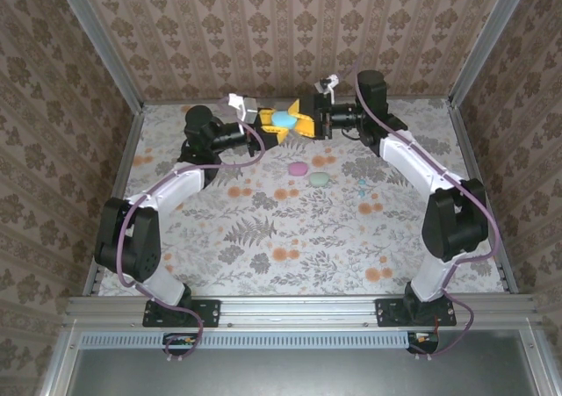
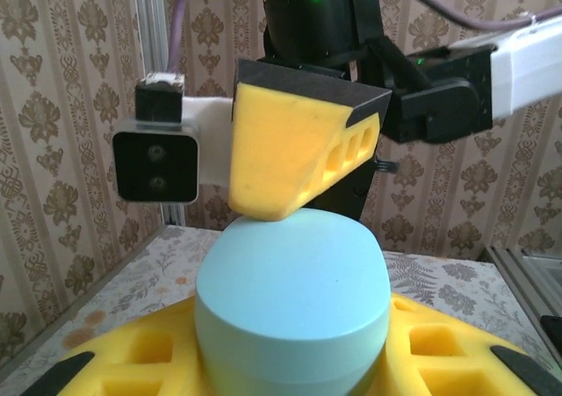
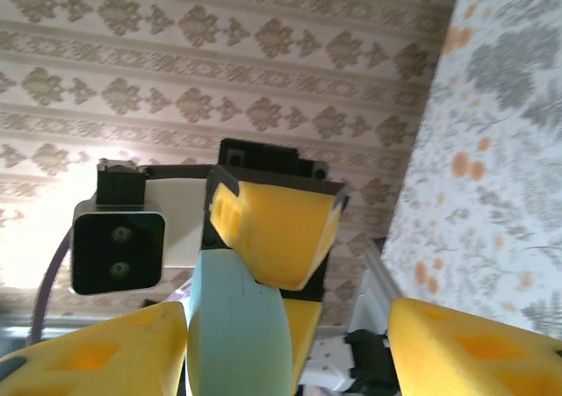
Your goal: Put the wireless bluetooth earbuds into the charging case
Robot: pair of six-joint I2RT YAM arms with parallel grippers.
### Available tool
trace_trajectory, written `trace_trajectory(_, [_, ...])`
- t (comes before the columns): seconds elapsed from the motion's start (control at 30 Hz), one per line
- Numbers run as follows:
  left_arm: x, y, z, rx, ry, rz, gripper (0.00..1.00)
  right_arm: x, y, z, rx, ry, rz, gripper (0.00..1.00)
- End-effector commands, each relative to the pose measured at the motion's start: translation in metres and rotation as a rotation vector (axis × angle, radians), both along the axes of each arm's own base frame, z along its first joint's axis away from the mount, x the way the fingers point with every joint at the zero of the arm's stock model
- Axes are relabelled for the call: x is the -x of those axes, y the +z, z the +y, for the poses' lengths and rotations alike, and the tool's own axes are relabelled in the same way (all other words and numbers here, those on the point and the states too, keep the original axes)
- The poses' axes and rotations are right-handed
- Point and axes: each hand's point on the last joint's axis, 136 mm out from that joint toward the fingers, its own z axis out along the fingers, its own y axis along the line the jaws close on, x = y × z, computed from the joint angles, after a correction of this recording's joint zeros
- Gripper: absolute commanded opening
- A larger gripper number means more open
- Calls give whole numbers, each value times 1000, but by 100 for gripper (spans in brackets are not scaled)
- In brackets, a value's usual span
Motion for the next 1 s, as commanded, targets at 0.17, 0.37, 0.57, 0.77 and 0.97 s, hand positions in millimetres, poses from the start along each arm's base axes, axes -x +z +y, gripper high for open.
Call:
trace_trajectory(0.17, [16, -6, -9, -79, -21, -9, 29, 12, -4, -42, 322, -159, -384, 61])
trace_trajectory(0.37, [19, -5, -11, -74, -28, 6, 28, 37, -5, -38, 414, -94, -622, 59])
trace_trajectory(0.57, [18, -1, -12, -60, -30, 4, 28, 51, -24, -28, 558, -20, -709, 64])
trace_trajectory(0.77, [31, 1, -21, -57, -72, 1, 28, 52, -29, -20, 559, 1, -704, 64])
trace_trajectory(0.97, [35, 1, -21, -61, -87, 3, 28, 43, -31, -21, 574, -38, -670, 62])
